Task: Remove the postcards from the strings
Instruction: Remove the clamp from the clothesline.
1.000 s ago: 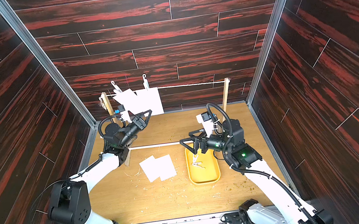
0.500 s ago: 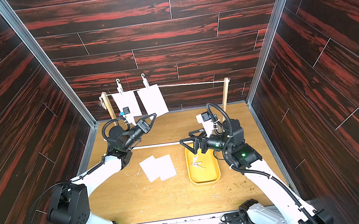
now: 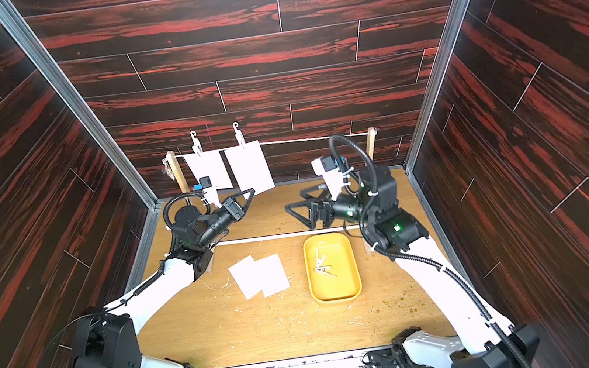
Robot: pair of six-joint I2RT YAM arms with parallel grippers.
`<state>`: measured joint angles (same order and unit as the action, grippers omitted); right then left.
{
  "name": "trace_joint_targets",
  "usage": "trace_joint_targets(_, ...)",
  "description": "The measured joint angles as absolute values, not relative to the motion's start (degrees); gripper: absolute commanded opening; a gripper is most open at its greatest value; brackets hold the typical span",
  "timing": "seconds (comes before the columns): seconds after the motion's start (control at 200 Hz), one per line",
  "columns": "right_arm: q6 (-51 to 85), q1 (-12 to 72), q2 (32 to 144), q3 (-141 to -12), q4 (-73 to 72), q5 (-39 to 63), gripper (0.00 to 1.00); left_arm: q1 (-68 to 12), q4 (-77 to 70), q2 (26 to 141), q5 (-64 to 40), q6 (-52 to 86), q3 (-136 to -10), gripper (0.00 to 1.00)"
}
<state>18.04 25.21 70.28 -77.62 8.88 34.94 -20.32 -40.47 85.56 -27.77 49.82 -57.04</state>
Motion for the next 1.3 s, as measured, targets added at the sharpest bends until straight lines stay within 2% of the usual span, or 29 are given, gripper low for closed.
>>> trace_joint_targets(0.842, 13.0, 25.3, 119.3, -148.3, 23.4, 42.2, 0.92, -17.9, -28.5, 85.0, -28.4, 45.9, -60.6, 0.00)
trace_joint_targets(1.142, 17.7, 25.3, 125.6, -152.3, 18.6, 45.4, 0.90, -17.7, -27.3, 85.0, -29.0, 45.4, -61.3, 0.00)
trace_joint_targets(1.298, 20.9, 25.3, 127.9, -152.4, 14.6, 47.3, 0.85, -17.6, -27.0, 85.0, -29.4, 45.2, -61.3, 0.00)
